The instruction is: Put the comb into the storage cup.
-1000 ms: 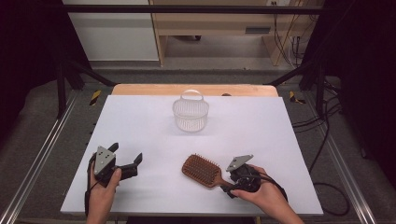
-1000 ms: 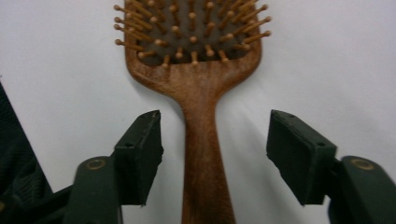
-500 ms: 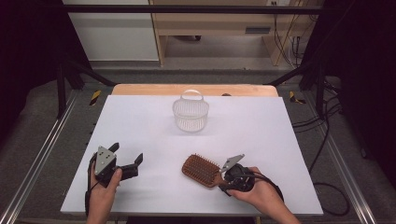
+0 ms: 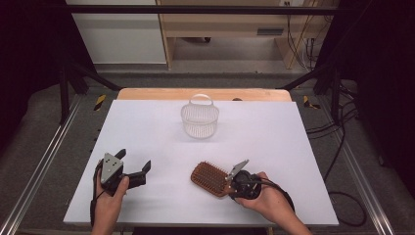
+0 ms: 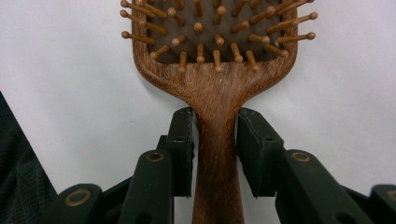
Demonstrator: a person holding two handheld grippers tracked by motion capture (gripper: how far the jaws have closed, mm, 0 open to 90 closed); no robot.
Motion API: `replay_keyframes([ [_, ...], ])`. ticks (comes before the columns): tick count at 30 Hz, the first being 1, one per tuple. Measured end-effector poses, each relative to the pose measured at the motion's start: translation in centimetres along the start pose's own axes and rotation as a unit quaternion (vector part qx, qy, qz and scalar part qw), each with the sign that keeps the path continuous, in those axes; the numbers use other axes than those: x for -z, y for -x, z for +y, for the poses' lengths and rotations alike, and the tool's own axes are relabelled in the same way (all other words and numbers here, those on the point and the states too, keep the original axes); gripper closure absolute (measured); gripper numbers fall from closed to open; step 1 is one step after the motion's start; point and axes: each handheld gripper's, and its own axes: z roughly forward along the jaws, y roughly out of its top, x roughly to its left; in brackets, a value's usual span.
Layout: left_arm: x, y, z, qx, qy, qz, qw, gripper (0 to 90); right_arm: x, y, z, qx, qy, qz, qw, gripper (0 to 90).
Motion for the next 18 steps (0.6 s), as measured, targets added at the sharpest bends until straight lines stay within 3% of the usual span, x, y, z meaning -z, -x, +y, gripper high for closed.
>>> replay_keyframes([
  [18,0.03,0.15,0.17,0.000,0.004,-0.005,1.0000,3.5,-0.05,0.47,0.73,0.005,-0.024,0.013,0.9996,72.9],
])
